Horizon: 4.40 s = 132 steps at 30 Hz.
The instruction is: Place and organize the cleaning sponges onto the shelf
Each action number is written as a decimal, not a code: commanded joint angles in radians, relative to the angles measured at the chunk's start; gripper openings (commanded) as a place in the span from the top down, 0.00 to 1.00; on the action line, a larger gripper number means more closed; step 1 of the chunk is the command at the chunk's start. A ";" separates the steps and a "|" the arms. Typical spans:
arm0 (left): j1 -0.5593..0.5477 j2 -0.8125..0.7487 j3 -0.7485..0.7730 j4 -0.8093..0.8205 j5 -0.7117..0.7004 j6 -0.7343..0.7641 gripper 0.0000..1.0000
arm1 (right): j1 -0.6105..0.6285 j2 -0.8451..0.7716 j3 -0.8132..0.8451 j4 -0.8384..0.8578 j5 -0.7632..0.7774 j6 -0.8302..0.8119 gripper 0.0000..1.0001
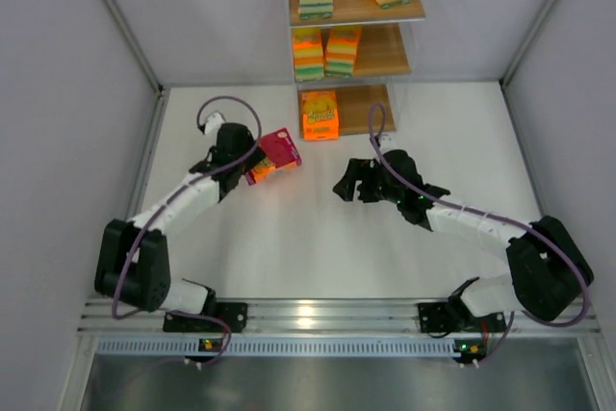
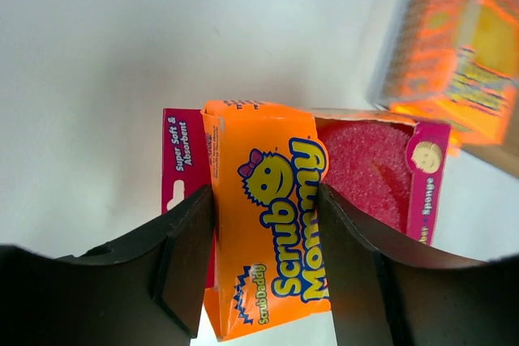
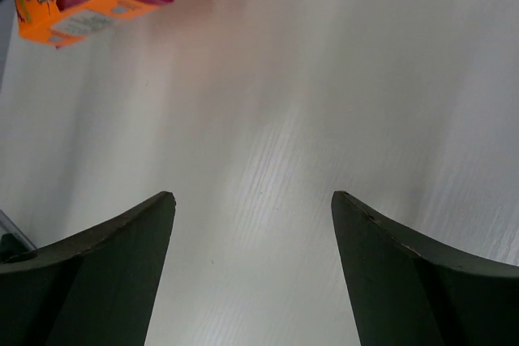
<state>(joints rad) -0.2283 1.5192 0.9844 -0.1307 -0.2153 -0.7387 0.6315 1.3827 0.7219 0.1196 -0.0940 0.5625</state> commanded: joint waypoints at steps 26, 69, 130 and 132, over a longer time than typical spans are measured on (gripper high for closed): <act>-0.767 -0.118 -0.042 -0.373 -0.588 -0.796 0.14 | -0.016 -0.341 -0.150 -0.325 0.073 0.200 0.19; -0.571 -0.007 -0.191 0.068 0.022 -0.206 0.52 | -0.055 0.135 0.108 -0.117 0.054 0.134 0.32; -0.499 -0.306 -0.346 -0.015 -0.024 -0.151 0.41 | -0.418 0.459 0.615 -0.146 0.027 -0.026 1.00; -0.496 -0.321 -0.354 -0.020 -0.027 -0.157 0.41 | -0.420 0.502 0.643 -0.132 0.033 -0.029 1.00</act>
<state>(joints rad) -0.7326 1.2362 0.6445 -0.1364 -0.2131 -0.8955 0.2234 1.8561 1.2839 -0.0269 -0.0929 0.5579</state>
